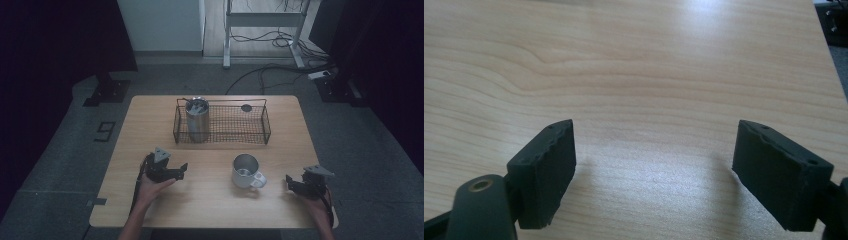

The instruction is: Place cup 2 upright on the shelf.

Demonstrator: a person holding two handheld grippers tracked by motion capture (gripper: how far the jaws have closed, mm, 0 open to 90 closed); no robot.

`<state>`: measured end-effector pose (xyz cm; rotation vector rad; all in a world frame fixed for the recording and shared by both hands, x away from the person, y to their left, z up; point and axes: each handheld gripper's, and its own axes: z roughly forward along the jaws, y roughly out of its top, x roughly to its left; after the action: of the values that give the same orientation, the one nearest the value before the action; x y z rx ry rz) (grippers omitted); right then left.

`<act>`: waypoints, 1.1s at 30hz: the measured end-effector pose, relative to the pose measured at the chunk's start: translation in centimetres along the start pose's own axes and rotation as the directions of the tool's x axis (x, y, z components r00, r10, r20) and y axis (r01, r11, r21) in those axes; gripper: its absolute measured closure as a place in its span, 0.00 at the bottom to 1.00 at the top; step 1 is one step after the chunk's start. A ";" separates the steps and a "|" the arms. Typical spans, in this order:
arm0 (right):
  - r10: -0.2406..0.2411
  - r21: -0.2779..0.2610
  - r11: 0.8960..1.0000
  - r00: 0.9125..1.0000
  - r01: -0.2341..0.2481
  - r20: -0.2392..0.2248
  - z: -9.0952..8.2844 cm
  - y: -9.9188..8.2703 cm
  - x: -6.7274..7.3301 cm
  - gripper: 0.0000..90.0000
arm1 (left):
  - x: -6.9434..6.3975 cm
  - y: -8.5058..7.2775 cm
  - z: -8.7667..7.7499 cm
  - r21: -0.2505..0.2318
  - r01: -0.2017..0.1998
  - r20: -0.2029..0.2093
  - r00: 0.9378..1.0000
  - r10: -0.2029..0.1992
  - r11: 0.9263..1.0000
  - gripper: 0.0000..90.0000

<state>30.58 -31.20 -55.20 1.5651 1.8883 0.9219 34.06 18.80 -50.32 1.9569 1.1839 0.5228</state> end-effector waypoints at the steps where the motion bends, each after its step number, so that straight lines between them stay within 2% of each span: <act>1: 0.003 -0.006 1.000 1.000 -0.003 -0.006 -0.2 0.1 0.0 0.20 | 0.0 0.0 0.0 0.002 -0.001 -0.001 1.000 0.001 1.000 0.07; 3: 0.013 -0.025 1.000 1.000 -0.014 -0.028 -0.7 0.3 0.1 0.20 | 0.0 -0.1 -0.1 -0.005 0.006 -0.002 1.000 -0.006 1.000 0.07; 5: 0.036 -0.064 0.997 0.996 -0.041 -0.078 -1.7 0.8 0.3 0.21 | 0.0 0.0 -0.2 -0.008 0.010 -0.003 1.000 -0.010 1.000 0.07; 12: 0.024 -0.120 0.992 0.990 -0.041 -0.139 -3.4 2.0 1.4 0.21 | 0.0 0.0 -0.1 -0.004 0.027 0.010 1.000 -0.027 1.000 0.07; 20: 0.008 -0.150 0.988 0.985 -0.034 -0.171 -4.4 2.8 2.4 0.21 | -0.2 0.1 -0.2 -0.004 0.034 0.031 0.999 -0.034 0.999 0.07; 24: -0.011 -0.171 0.985 0.981 -0.023 -0.194 -5.0 3.4 3.4 0.21 | -0.2 0.1 -0.2 -0.002 0.034 0.033 0.999 -0.034 0.999 0.07; 27: -0.018 -0.181 0.983 0.979 -0.019 -0.201 -5.1 3.7 3.7 0.21 | -0.3 0.0 -0.3 -0.030 0.045 0.015 0.999 -0.045 0.999 0.07; 33: -0.025 -0.186 0.982 0.974 -0.018 -0.224 -5.1 4.2 4.5 0.20 | -0.2 0.0 -0.4 -0.041 0.050 0.021 0.999 -0.049 0.998 0.07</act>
<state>28.49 -27.28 -48.55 1.3942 1.8898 1.2836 33.69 18.78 -50.02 1.8888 1.1963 0.4973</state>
